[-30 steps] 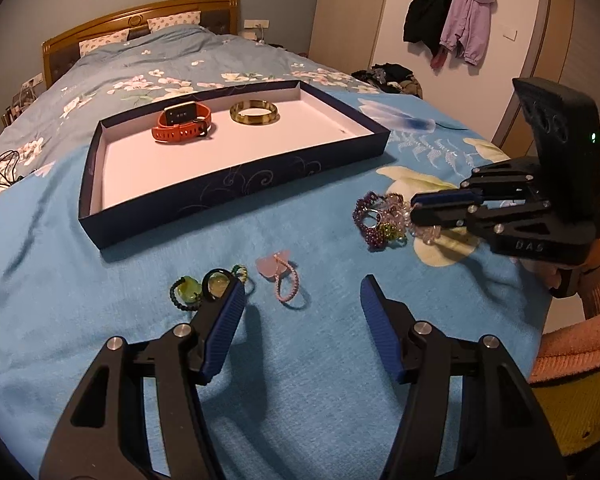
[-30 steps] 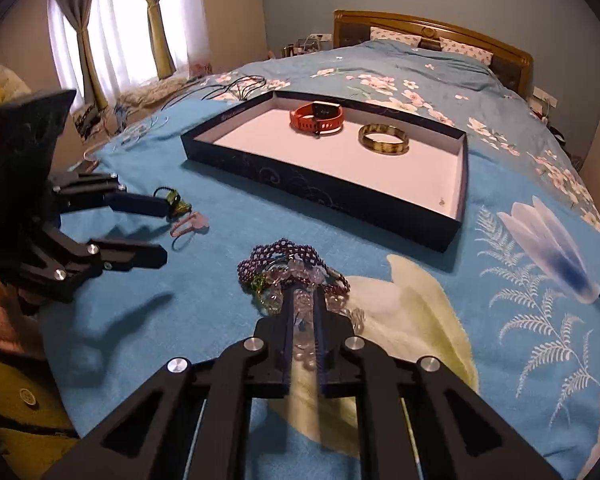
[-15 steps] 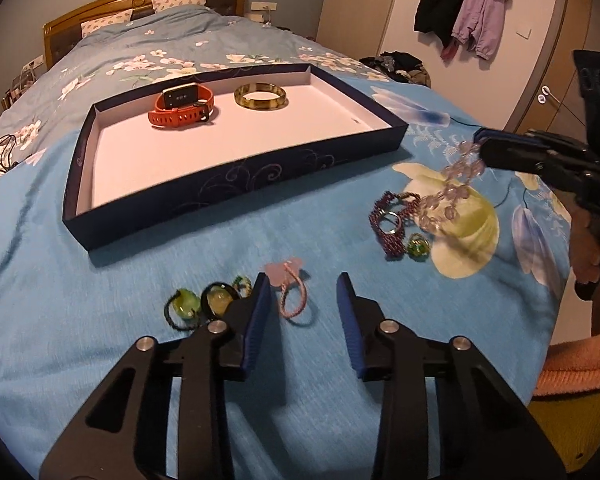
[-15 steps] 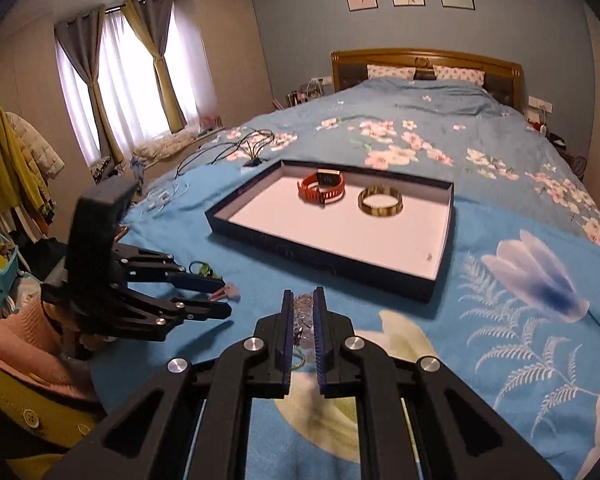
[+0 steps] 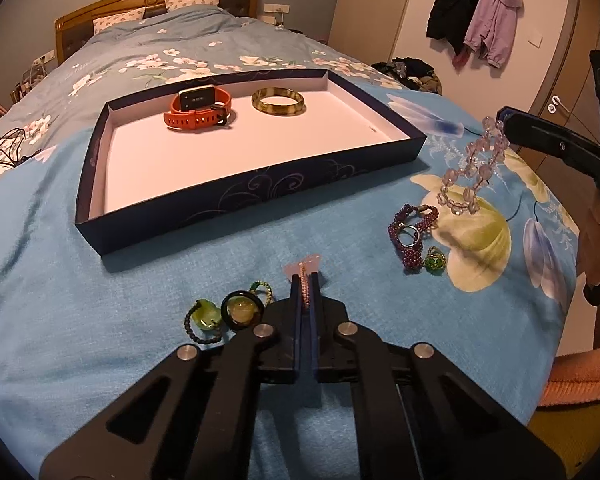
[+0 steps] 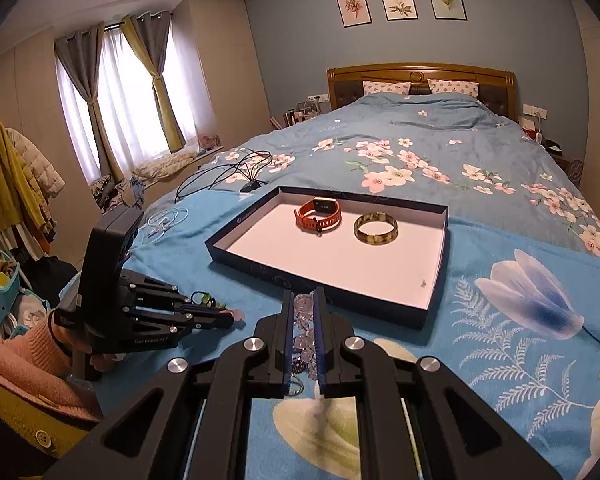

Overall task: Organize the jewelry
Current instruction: 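Place the hair tie in the box with the left tool while the right tool places the bead bracelet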

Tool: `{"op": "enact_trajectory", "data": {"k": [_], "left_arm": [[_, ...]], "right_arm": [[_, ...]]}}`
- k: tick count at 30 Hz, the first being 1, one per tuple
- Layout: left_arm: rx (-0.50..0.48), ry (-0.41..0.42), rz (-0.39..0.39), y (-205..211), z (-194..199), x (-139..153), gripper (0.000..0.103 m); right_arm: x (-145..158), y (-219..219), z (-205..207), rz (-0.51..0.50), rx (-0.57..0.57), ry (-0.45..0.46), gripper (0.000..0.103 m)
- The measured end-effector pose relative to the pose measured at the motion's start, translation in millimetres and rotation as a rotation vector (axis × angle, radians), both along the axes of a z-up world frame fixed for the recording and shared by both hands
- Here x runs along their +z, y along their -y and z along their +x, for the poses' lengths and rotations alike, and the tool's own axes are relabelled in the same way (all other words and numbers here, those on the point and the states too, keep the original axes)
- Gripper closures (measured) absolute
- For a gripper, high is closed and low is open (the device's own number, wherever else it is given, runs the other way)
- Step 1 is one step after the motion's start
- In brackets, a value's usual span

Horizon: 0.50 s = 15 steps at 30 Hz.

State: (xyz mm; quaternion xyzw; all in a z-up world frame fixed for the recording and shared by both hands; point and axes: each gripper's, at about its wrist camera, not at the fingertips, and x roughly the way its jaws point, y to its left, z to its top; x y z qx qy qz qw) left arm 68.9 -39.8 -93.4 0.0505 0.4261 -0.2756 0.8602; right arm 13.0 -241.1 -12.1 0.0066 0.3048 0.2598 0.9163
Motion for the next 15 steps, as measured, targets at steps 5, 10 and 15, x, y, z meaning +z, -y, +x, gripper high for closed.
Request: {"op": "enact_trajectory", "data": {"k": [5, 10, 15], "left_arm": [[-0.002, 0.025, -0.026, -1, -3, 9, 0.1], [-0.003, 0.058, -0.047, -2, -6, 23, 0.1], [0.008, 0.092, -0.068, -5, -3, 38, 0.1]], "right_arm": [[5, 0, 5, 0.012, -0.001, 0.013, 0.095], [7, 1, 11, 0.022, -0.005, 0.024, 0.095], [10, 1, 17, 0.025, -0.008, 0.034, 0.095]]}}
